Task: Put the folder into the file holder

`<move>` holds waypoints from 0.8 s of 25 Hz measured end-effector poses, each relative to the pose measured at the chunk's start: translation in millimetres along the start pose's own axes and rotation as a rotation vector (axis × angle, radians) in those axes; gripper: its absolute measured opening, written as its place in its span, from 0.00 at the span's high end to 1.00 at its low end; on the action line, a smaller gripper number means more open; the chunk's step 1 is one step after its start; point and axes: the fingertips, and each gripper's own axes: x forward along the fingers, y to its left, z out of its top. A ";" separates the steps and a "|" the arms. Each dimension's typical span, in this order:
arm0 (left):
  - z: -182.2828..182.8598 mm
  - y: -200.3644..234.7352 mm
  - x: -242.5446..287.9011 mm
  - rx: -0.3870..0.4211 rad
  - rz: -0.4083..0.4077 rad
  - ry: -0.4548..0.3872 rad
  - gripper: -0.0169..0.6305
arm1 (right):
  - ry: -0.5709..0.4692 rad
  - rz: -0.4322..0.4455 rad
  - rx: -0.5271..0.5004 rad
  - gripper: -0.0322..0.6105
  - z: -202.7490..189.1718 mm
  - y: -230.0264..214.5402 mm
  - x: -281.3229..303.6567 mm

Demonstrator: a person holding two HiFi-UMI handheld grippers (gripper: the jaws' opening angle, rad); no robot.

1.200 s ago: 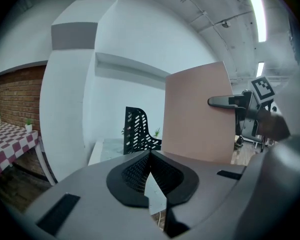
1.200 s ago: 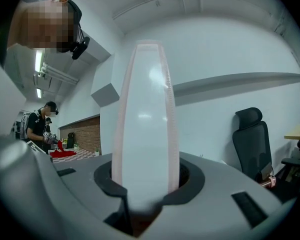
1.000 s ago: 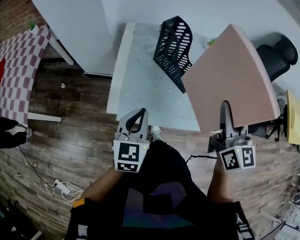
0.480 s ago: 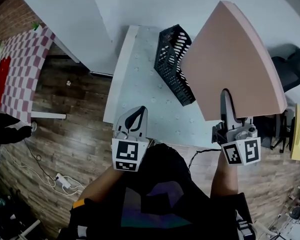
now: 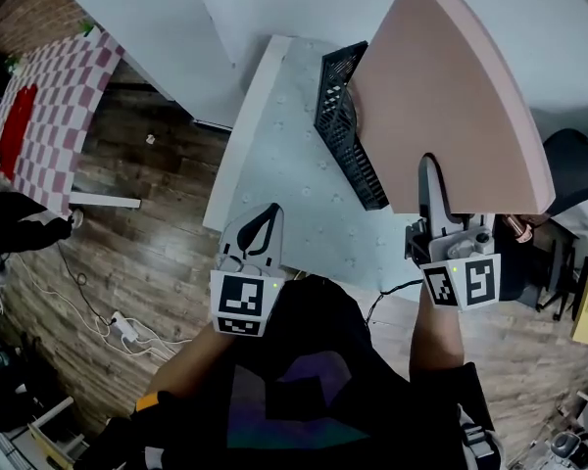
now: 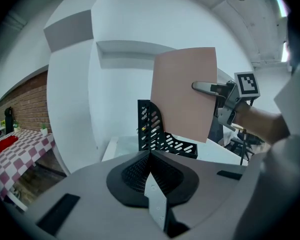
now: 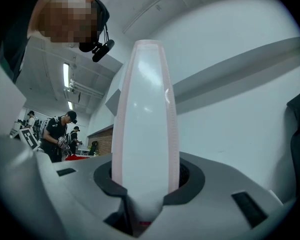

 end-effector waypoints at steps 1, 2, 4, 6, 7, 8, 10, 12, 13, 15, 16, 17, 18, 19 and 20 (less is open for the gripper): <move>-1.3 1.5 0.1 -0.005 0.008 0.004 0.96 | -0.005 0.004 0.005 0.72 -3.3 -0.9 2.2; -2.8 2.8 0.4 -0.012 0.015 0.008 0.96 | -0.006 0.007 0.009 0.72 -6.8 -1.8 4.2; -5.1 4.9 1.6 -0.026 0.026 0.018 0.96 | -0.001 0.011 0.009 0.72 -13.2 -2.7 7.9; -5.8 6.3 2.9 -0.032 0.036 0.024 0.96 | 0.004 0.015 0.009 0.72 -18.6 -2.5 11.1; -6.0 6.5 3.6 -0.034 0.041 0.025 0.96 | 0.005 0.015 0.009 0.72 -21.2 -2.3 12.2; -6.6 6.4 4.3 -0.035 0.046 0.026 0.96 | 0.006 0.016 0.009 0.72 -24.0 -2.1 12.7; -8.5 6.2 5.7 -0.040 0.053 0.030 0.96 | 0.009 0.014 0.007 0.72 -29.9 -1.6 13.0; -11.0 5.9 7.6 -0.046 0.057 0.035 0.96 | 0.011 0.012 0.008 0.72 -35.8 -2.1 13.3; -12.5 5.4 8.8 -0.049 0.057 0.039 0.96 | 0.011 0.010 0.011 0.72 -38.7 -3.1 13.6; -15.9 3.8 10.9 -0.055 0.059 0.048 0.96 | 0.014 0.008 0.019 0.72 -44.9 -5.4 14.8; -17.8 3.0 11.7 -0.058 0.060 0.052 0.96 | 0.016 0.009 0.021 0.72 -48.0 -5.8 15.8; -19.8 2.2 12.3 -0.060 0.061 0.057 0.96 | 0.016 0.011 0.019 0.72 -50.6 -5.4 16.7; -21.8 1.4 12.8 -0.061 0.061 0.062 0.96 | 0.015 0.013 0.015 0.72 -52.5 -4.7 17.8; -23.5 0.5 13.2 -0.062 0.060 0.067 0.96 | 0.013 0.015 0.011 0.71 -53.8 -3.9 18.9; -25.0 -0.4 13.3 -0.061 0.060 0.071 0.96 | 0.011 0.016 0.011 0.71 -55.0 -3.5 20.0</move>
